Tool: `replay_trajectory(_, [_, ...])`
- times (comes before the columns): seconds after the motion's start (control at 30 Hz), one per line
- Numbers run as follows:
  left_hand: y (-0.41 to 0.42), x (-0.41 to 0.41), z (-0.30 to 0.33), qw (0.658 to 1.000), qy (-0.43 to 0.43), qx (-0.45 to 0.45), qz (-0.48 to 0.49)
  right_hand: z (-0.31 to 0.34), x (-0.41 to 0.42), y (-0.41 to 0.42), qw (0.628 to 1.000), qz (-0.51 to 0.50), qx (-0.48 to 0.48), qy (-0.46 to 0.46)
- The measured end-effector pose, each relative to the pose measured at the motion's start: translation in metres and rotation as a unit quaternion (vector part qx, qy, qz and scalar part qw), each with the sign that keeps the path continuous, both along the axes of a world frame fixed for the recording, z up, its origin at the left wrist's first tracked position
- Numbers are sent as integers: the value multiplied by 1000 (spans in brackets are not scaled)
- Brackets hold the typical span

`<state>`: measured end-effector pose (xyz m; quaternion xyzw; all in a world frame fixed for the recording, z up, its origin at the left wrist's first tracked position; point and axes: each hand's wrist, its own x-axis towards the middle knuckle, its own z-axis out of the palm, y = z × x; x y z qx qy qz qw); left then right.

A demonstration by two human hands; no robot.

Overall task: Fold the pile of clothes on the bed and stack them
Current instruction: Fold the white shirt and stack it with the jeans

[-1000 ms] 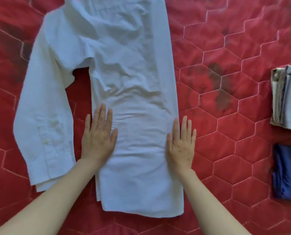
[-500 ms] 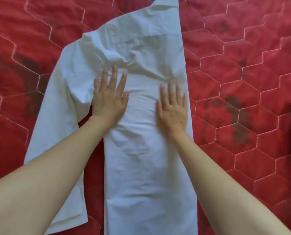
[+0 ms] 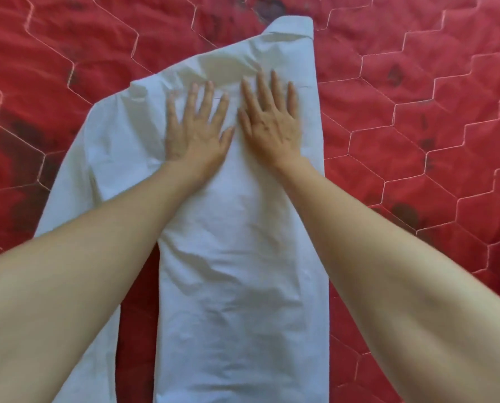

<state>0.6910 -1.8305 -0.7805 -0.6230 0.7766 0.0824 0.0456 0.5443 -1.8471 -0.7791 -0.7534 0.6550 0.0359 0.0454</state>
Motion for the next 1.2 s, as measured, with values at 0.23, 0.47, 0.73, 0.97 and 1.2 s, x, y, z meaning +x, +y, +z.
replay_trajectory(0.23, [-6, 34, -2, 998, -16, 57, 29, -10, -56, 32, 990, -139, 5, -26])
replay_trajectory(0.47, [51, 87, 35, 988, 152, -34, 19, 20, -17, 72, 990, -132, -6, -44])
replay_trajectory(0.73, [236, 188, 19, 991, 70, 35, 104, 35, 124, 250, 979, -60, 8, -193])
replay_trajectory(0.97, [338, 217, 25, 982, 53, 112, 143, 28, 199, 373, 978, -20, 107, -176])
replay_trajectory(1.2, [380, 235, 30, 995, 2, 85, -49, 35, 224, 405, 971, -105, 98, -192])
